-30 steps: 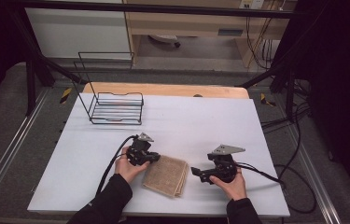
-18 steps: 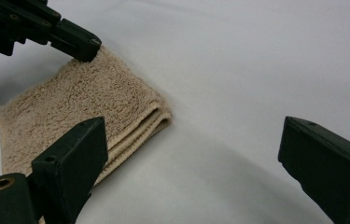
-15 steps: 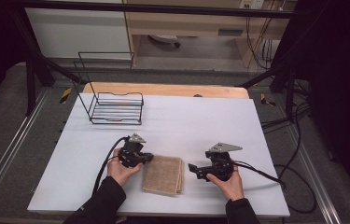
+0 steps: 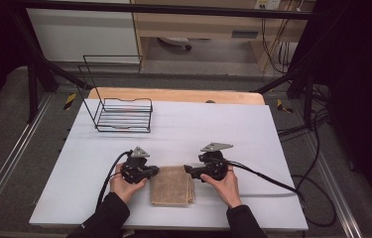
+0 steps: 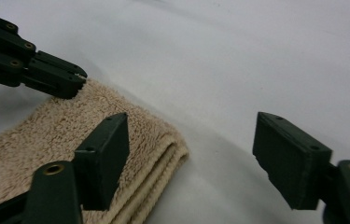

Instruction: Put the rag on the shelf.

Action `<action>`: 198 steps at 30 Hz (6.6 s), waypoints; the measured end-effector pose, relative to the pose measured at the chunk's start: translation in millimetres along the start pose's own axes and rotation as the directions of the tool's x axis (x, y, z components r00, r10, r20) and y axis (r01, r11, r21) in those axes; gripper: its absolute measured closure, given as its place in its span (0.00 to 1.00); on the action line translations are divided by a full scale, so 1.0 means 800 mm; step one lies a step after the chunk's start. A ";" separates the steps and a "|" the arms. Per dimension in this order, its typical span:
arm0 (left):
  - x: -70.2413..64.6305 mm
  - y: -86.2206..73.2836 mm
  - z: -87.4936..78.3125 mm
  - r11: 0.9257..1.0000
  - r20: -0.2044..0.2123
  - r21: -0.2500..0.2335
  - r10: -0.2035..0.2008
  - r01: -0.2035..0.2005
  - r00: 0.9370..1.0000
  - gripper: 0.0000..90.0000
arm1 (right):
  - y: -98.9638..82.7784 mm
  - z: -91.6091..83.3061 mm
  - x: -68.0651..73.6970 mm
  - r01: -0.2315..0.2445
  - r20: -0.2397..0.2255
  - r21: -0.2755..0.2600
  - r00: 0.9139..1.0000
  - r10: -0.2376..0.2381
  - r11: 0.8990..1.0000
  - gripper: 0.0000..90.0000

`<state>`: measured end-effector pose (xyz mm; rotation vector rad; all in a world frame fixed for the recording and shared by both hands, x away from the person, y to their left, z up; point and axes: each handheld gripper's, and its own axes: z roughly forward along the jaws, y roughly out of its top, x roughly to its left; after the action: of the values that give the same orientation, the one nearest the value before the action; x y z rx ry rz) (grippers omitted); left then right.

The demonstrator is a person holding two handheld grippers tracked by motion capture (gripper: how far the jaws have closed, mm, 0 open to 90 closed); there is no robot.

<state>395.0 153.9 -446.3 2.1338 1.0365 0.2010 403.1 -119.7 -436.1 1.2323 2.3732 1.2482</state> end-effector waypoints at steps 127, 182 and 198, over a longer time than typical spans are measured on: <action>0.043 0.039 -0.181 0.871 -0.076 -0.485 0.052 -0.082 0.996 0.96 | 0.116 -0.035 0.106 0.146 -0.051 -0.393 0.982 -0.180 0.908 0.94; 0.114 0.082 -0.267 0.766 -0.164 -0.635 -0.006 -0.101 0.986 0.96 | 0.239 -0.004 0.157 0.214 0.002 -0.531 0.968 -0.251 0.820 0.94; 0.128 0.107 -0.283 0.731 -0.202 -0.671 -0.015 -0.127 0.979 0.96 | 0.273 -0.004 0.162 0.220 0.017 -0.576 0.966 -0.257 0.788 0.94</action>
<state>417.8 320.3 -244.3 1.4772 0.8242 0.7230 447.0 40.3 -243.5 0.6840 1.8726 1.7467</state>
